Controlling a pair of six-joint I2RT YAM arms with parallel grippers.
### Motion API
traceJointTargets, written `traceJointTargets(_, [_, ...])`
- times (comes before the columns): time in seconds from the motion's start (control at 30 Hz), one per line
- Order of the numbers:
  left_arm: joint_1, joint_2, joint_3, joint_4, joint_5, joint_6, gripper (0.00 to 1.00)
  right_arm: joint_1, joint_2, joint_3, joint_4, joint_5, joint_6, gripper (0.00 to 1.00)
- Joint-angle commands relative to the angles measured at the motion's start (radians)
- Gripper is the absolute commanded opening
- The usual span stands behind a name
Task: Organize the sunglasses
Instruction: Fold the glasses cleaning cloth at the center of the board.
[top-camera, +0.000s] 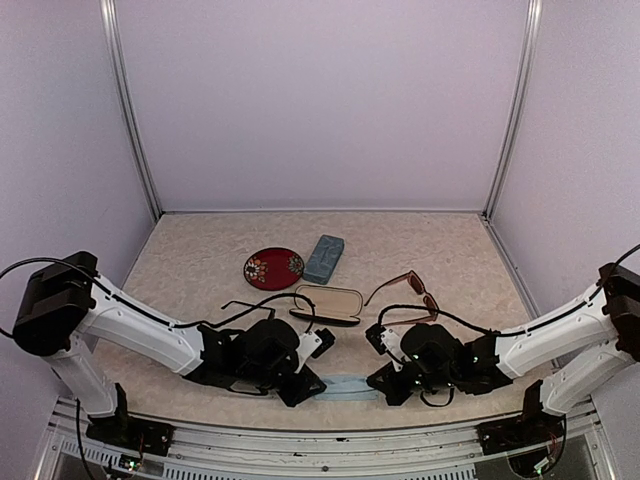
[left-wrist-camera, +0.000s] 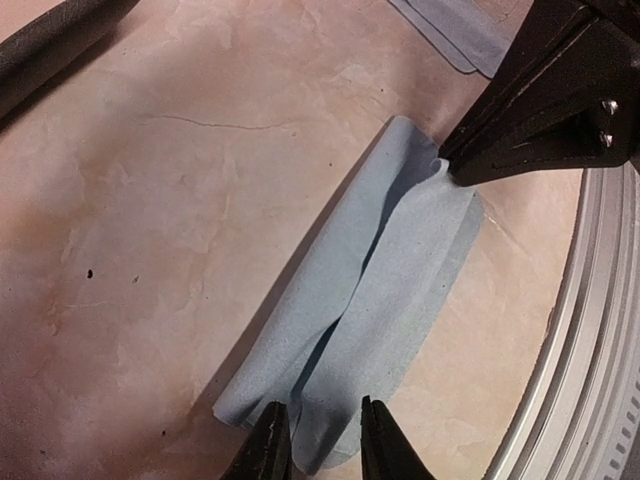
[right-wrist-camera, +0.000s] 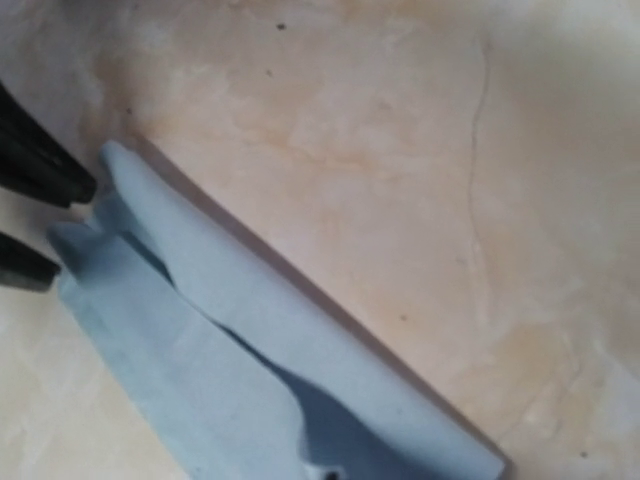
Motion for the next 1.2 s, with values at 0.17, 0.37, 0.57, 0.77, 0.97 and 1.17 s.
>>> traceJointTargets(0.17, [0.008, 0.035, -0.003, 0.027, 0.026, -0.010, 0.21, 0.003, -0.003, -0.021, 0.021, 0.014, 0.018, 0.00])
traceJointTargets(0.37, [0.009, 0.040, -0.001, 0.034, 0.038, -0.011, 0.14, 0.003, 0.002, -0.023, 0.028, 0.011, 0.018, 0.00])
traceJointTargets(0.57, [0.008, 0.042, -0.004, 0.045, 0.056, -0.010, 0.06, 0.004, 0.009, -0.023, 0.033, 0.009, 0.020, 0.00])
traceJointTargets(0.77, [0.008, 0.044, -0.003, 0.047, 0.062, -0.010, 0.02, 0.003, 0.011, -0.021, 0.032, 0.009, 0.020, 0.00])
traceJointTargets(0.97, [0.008, 0.025, -0.006, 0.050, 0.044, -0.011, 0.00, 0.003, 0.007, -0.017, 0.030, 0.008, 0.017, 0.00])
traceJointTargets(1.17, [0.010, -0.010, -0.004, 0.041, -0.010, -0.013, 0.00, 0.002, -0.018, 0.000, 0.004, 0.024, 0.003, 0.00])
